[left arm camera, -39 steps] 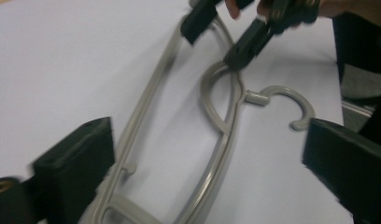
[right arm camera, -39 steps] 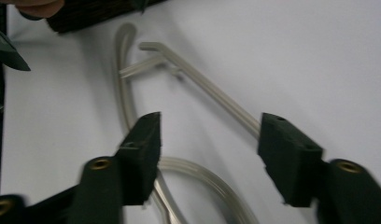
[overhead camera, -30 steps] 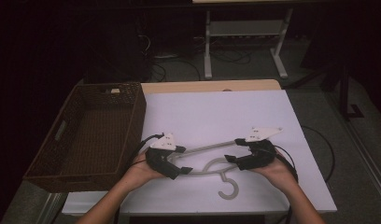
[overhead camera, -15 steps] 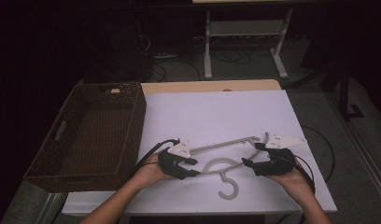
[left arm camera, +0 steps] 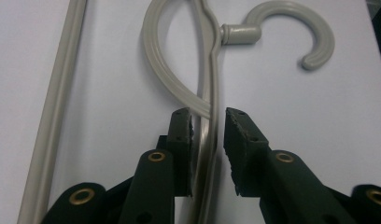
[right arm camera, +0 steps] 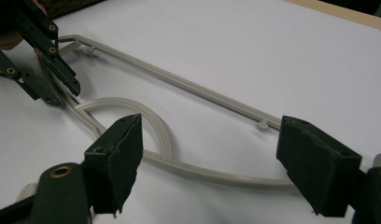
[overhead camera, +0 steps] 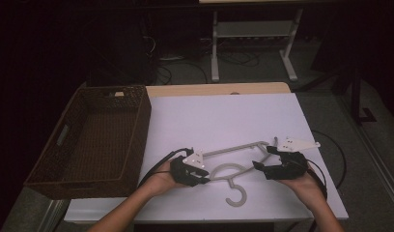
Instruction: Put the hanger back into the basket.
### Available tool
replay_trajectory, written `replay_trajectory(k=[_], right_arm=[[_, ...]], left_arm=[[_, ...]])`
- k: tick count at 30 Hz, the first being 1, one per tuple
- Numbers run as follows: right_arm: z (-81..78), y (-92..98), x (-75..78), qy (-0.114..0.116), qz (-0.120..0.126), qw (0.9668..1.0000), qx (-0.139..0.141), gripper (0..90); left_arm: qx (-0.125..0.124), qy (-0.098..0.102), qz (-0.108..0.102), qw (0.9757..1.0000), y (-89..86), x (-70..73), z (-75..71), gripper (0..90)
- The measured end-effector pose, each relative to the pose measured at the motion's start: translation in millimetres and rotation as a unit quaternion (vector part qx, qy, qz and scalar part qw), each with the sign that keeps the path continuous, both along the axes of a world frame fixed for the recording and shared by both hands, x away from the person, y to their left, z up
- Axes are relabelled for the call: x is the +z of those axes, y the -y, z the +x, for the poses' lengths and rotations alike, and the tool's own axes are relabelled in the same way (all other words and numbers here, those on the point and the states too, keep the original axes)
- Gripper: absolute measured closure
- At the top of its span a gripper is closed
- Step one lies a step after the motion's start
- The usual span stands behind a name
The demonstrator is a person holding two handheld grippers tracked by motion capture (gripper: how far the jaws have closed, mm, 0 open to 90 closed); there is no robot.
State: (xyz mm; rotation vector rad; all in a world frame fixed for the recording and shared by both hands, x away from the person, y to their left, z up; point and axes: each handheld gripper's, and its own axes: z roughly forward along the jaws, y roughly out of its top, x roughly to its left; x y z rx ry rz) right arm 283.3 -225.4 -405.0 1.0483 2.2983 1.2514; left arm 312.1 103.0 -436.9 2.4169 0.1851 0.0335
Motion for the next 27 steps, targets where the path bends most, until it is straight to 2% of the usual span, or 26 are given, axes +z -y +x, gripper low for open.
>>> replay_trajectory(k=[4, 17, 27], right_arm=[[0.0, -0.2, -0.1, 0.0, 0.0, 1.0, 0.0, 21.9], [0.6, 1.5, -0.2, -0.003, 0.0, 1.0, -0.005, 21.6], [0.7, 5.8, 2.2, 0.007, 0.005, 0.9999, -0.014, 20.8]], left_arm=[[-0.004, 0.0, 0.011, 0.9999, 1.3, -3.5, 0.8, 75.1], [-0.019, -0.009, -0.003, 0.9998, -1.0, -6.1, 4.4, 82.2], [-0.009, -0.027, -0.002, 0.9996, -0.7, -3.3, 5.4, 82.7]])
